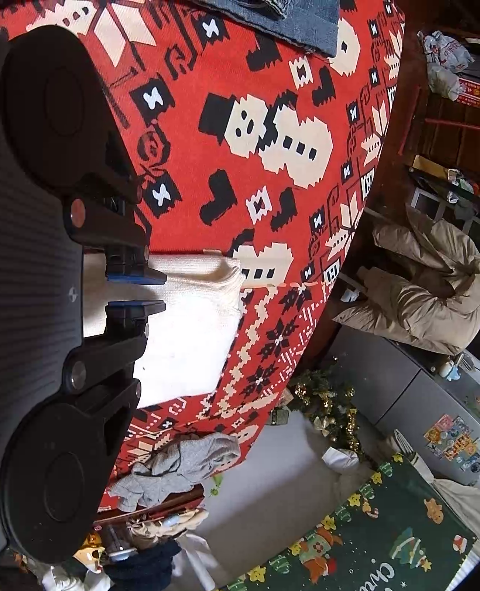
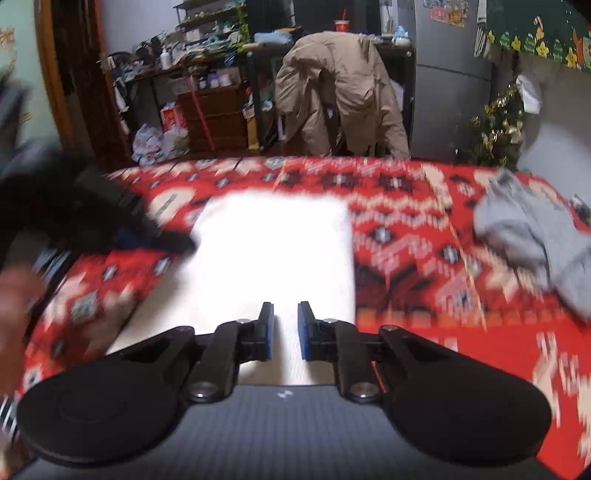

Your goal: Fold clothes

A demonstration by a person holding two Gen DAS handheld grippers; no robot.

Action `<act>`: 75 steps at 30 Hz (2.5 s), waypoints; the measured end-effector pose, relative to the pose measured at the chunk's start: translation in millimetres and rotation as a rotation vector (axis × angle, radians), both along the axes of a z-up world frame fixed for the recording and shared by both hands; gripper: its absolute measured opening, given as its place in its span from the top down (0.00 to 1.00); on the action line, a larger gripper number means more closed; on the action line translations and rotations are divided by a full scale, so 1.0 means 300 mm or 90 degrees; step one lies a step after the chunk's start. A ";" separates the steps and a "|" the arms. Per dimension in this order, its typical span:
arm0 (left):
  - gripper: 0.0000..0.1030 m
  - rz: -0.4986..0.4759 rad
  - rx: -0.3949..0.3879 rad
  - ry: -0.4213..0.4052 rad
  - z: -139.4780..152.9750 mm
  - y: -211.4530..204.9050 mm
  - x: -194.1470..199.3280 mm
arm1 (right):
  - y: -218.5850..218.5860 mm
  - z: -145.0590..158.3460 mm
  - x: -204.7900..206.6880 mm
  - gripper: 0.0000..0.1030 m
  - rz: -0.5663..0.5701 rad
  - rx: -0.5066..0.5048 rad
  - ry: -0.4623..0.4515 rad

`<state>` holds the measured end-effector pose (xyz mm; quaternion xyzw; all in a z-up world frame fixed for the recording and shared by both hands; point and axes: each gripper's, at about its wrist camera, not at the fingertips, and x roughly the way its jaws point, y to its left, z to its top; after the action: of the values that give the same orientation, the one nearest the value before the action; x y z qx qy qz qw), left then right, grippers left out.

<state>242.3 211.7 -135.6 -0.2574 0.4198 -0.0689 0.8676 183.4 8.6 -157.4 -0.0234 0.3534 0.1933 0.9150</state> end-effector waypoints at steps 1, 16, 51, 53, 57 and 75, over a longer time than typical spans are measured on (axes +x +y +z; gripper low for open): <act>0.93 0.000 0.000 0.000 0.002 0.000 -0.001 | -0.006 0.002 -0.035 0.86 -0.001 -0.002 -0.002; 0.91 0.011 -0.005 0.005 -0.008 0.019 0.005 | 0.106 0.019 -0.146 0.84 0.056 0.001 -0.015; 0.90 -0.214 0.175 0.041 0.037 -0.247 -0.087 | -0.061 0.027 -0.080 0.85 0.023 0.021 0.043; 0.90 -0.220 0.178 0.044 0.042 -0.239 -0.096 | -0.071 0.032 -0.079 0.85 0.033 0.018 0.056; 0.93 -0.217 0.191 0.040 0.044 -0.214 -0.126 | -0.101 0.053 -0.065 0.85 0.023 0.041 0.074; 0.68 -0.091 0.187 -0.002 0.080 -0.128 -0.112 | -0.160 0.074 -0.025 0.72 -0.055 0.087 0.054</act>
<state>208.6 173.3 -111.7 -0.0973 0.4415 -0.0686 0.8893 175.8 -39.4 -135.3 0.0628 0.3784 0.1784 0.9061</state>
